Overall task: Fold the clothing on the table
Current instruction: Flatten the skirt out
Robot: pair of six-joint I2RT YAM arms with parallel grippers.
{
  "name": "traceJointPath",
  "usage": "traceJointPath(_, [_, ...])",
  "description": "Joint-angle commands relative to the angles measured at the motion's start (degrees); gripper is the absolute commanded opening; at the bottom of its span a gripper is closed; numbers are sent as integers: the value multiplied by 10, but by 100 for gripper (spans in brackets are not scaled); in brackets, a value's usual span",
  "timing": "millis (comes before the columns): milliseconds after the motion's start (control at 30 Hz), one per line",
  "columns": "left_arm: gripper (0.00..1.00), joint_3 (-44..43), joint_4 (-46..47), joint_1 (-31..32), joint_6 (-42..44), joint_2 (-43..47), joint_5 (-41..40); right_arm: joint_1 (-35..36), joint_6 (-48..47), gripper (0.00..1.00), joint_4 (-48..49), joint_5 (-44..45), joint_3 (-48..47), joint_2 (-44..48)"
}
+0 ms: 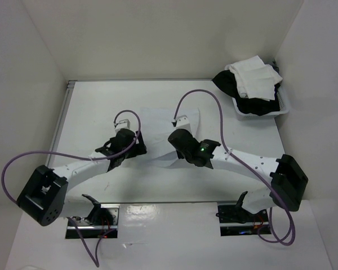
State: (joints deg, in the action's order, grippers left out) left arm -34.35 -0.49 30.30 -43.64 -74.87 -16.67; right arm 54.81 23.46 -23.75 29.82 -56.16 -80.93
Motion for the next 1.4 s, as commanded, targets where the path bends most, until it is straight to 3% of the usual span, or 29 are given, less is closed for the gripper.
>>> traceJointPath(0, [100, -27, -11, 8, 0, 34, -16, 14, 37, 1, -16, 4, 13, 43])
traceJointPath(367, [100, -27, -21, 26, -19, -21, 28, 24, 42, 3, -22, 15, 13, 43])
traceJointPath(467, [100, -27, -27, 41, -36, -21, 33, 24, 42, 13, -27, 15, 13, 43])
traceJointPath(567, [100, -22, -42, 51, -52, -16, 44, 29, 48, 36, -38, 20, 13, 49])
traceJointPath(800, [100, -6, -91, 51, -65, 49, 38, 35, 48, 69, -38, -7, 20, 75])
traceJointPath(1033, [100, -1, -109, 51, -65, 97, 32, 35, 65, 73, -32, -7, 31, 81])
traceJointPath(1233, [100, -12, -91, 56, -58, -22, 48, 35, 65, 73, -27, -1, 31, 56])
traceJointPath(1367, [100, -12, -72, 62, -73, -55, 43, 40, 70, 73, -27, 4, 31, 56])
